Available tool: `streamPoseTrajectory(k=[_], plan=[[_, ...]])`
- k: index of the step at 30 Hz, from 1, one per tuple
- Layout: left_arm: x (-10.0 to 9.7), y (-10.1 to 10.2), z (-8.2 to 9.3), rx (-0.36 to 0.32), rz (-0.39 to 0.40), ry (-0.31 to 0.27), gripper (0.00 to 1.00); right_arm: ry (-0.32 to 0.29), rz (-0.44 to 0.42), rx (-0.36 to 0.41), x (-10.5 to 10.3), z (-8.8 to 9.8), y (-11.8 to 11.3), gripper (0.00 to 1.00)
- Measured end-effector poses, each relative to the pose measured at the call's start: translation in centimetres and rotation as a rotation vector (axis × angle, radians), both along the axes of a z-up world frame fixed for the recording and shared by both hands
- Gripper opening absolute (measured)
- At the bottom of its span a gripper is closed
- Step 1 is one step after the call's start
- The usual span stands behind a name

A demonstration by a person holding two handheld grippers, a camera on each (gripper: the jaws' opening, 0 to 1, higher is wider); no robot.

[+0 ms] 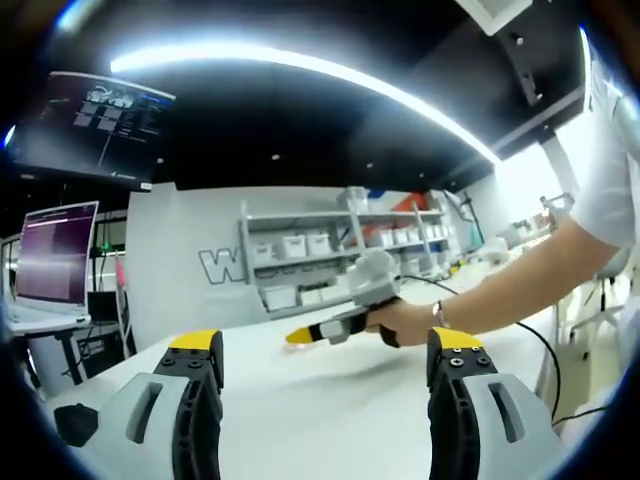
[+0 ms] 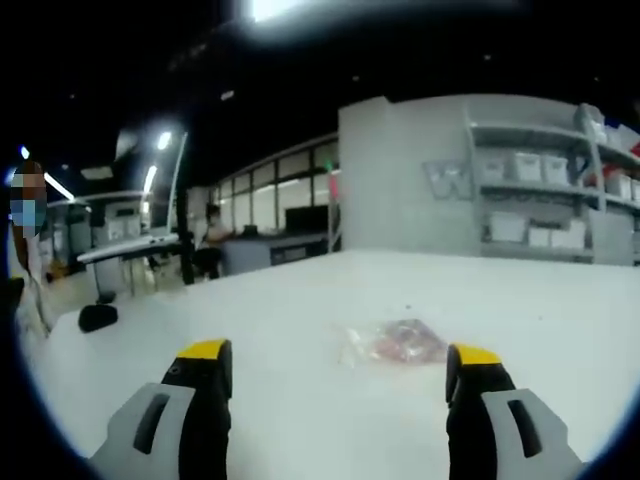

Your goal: Open the resealable bag by pulling the two sides of the seal apart until the entire bag opening is separated and visibly accessible.

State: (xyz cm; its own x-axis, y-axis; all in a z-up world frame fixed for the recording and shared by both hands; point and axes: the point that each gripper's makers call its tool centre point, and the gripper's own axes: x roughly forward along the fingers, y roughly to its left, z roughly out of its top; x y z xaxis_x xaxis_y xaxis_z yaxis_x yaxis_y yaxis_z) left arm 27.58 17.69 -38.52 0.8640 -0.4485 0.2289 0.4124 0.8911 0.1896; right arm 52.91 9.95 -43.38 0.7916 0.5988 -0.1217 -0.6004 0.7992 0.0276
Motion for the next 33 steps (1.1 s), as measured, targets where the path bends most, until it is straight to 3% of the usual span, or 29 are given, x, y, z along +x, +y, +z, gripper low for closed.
streamPoseTrajectory(k=[33], plan=[[-0.4, -0.7, 0.2, 0.014, -0.009, -0.005, 0.81, -0.014, -0.01, 0.017, 0.0, 0.5, -3.2, 0.88]])
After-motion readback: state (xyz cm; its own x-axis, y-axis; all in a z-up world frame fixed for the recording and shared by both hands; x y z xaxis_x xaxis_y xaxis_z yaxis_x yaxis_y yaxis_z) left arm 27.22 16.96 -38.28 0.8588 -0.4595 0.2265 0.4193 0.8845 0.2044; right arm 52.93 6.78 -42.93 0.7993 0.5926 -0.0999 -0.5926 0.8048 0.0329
